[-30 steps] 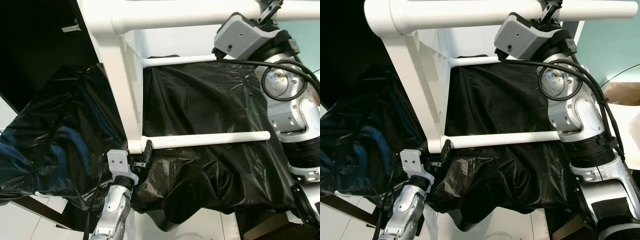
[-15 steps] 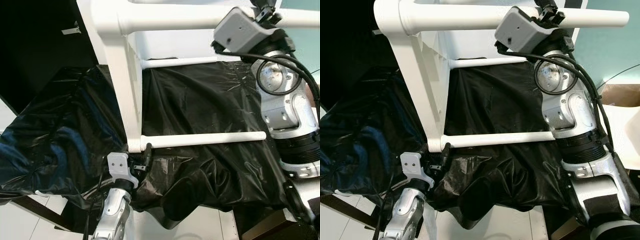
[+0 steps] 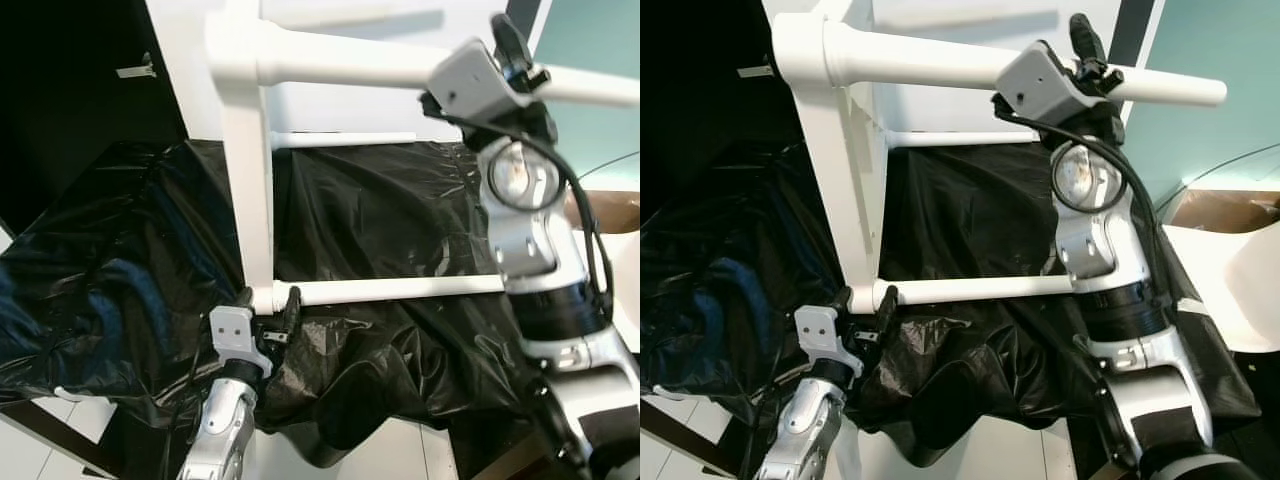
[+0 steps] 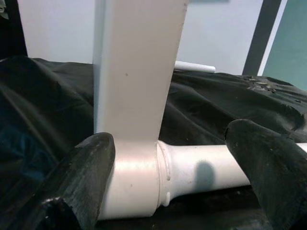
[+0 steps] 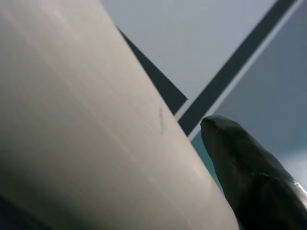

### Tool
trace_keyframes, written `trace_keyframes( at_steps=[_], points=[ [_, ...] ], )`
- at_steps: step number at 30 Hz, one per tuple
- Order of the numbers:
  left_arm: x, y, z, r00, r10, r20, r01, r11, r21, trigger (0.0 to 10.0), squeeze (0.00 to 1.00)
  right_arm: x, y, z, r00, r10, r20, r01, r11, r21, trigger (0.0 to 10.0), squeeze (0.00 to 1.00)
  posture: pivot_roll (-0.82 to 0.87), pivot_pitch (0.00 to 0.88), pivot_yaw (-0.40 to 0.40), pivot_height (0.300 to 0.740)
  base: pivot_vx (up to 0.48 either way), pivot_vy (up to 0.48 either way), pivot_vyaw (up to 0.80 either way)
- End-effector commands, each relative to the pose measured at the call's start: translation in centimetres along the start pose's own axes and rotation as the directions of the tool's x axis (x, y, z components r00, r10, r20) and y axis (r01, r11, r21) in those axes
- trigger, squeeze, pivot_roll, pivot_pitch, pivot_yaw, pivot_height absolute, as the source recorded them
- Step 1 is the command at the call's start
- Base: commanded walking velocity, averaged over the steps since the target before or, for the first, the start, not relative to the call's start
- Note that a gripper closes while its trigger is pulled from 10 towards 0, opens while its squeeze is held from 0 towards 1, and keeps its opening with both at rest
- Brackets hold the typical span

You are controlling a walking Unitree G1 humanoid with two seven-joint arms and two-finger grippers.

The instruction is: Building children table

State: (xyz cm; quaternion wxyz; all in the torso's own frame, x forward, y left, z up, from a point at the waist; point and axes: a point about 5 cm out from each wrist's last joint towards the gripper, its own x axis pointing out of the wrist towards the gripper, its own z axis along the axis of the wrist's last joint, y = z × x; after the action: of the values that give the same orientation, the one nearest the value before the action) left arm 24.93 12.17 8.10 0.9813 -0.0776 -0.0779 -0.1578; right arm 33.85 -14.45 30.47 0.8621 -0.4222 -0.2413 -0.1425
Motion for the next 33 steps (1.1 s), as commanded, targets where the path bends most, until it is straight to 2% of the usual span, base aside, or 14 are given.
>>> trace_keyframes(
  at_steps=[1,5,9,11,12,14,17,19,21,25,28,30,31,33],
  points=[
    [-0.3,-0.7,-0.1,0.992,-0.123,-0.016,0.123,0.992,0.000,10.0,0.00,-2.2,1.7,-6.3,0.925,0.023,-0.380,0.076,0.967,0.244,0.0,0.00,-0.02,0.000,0.092,0.740,0.000,0.000,0.00],
    [-0.2,-0.8,-0.1,0.991,-0.135,-0.018,0.135,0.991,0.001,10.0,0.00,-3.0,2.2,-8.1,0.867,0.004,-0.498,0.164,0.942,0.292,0.0,0.00,-0.03,0.000,0.101,0.740,0.000,0.000,0.00],
    [-0.1,-0.7,0.0,0.991,-0.132,-0.016,0.132,0.991,0.004,10.0,0.00,-3.1,3.1,-8.9,0.831,0.101,-0.547,0.155,0.903,0.402,0.0,0.00,-0.02,0.000,0.100,0.740,0.000,0.000,0.00],
    [-0.3,-0.8,-0.1,0.992,-0.129,-0.018,0.129,0.992,-0.001,10.0,0.00,-3.5,5.2,-7.8,0.838,0.308,-0.451,0.056,0.773,0.631,0.0,0.00,-0.02,0.000,0.096,0.740,0.000,0.000,0.00],
    [-0.3,-0.9,-0.1,0.991,-0.129,-0.018,0.129,0.992,-0.002,10.0,0.00,-3.7,5.7,-7.4,0.834,0.351,-0.425,0.044,0.727,0.686,0.0,0.00,-0.02,0.000,0.094,0.740,0.000,0.000,0.00],
    [-0.3,-1.0,-0.1,0.991,-0.129,-0.018,0.129,0.992,-0.005,10.0,0.00,-4.2,6.0,-7.7,0.830,0.379,-0.409,0.065,0.662,0.747,0.0,0.00,-0.02,0.000,0.092,0.740,0.000,0.000,0.00],
    [-0.4,-1.0,-0.1,0.991,-0.132,-0.020,0.132,0.991,-0.006,10.0,0.00,-5.8,6.5,-8.2,0.822,0.395,-0.410,0.086,0.625,0.775,0.0,0.00,-0.03,0.000,0.099,0.740,0.000,0.000,0.00],
    [-0.3,-1.0,-0.1,0.990,-0.137,-0.023,0.137,0.991,-0.006,10.0,0.00,-7.0,6.8,-9.2,0.790,0.391,-0.472,0.138,0.636,0.759,0.0,0.00,-0.03,0.000,0.102,0.740,0.000,0.000,0.00],
    [-0.2,-0.9,-0.1,0.990,-0.140,-0.021,0.140,0.990,-0.004,10.0,0.00,-8.8,7.7,-10.7,0.717,0.397,-0.572,0.196,0.673,0.713,0.0,0.00,-0.03,0.000,0.102,0.740,0.000,0.000,0.00],
    [-0.2,-0.9,0.0,0.990,-0.141,-0.022,0.141,0.990,0.000,10.0,0.00,-10.8,9.1,-12.7,0.599,0.441,-0.668,0.222,0.711,0.668,0.0,0.00,-0.03,0.000,0.103,0.740,0.000,0.000,0.00],
    [-0.3,-0.9,0.0,0.990,-0.142,-0.024,0.142,0.990,0.003,10.0,0.00,-10.9,9.1,-13.0,0.589,0.438,-0.679,0.206,0.731,0.651,0.0,0.00,-0.02,0.000,0.107,0.740,0.000,0.000,0.00],
    [-0.3,-0.8,0.0,0.990,-0.142,-0.024,0.142,0.990,0.004,10.0,0.00,-10.5,8.9,-12.8,0.608,0.433,-0.666,0.192,0.733,0.652,0.0,0.00,-0.02,0.000,0.108,0.740,0.000,0.000,0.00],
    [-0.3,-0.7,0.0,0.990,-0.140,-0.024,0.140,0.990,0.005,10.0,0.00,-9.6,8.4,-12.0,0.650,0.429,-0.627,0.161,0.728,0.666,0.0,0.00,-0.02,0.000,0.108,0.740,0.000,0.000,0.00],
    [-0.4,-0.7,0.0,0.990,-0.138,-0.024,0.138,0.990,0.006,10.0,0.00,-9.3,8.3,-11.6,0.670,0.435,-0.602,0.133,0.727,0.674,0.0,0.00,-0.02,0.000,0.107,0.740,0.000,0.000,0.00]
  ],
)
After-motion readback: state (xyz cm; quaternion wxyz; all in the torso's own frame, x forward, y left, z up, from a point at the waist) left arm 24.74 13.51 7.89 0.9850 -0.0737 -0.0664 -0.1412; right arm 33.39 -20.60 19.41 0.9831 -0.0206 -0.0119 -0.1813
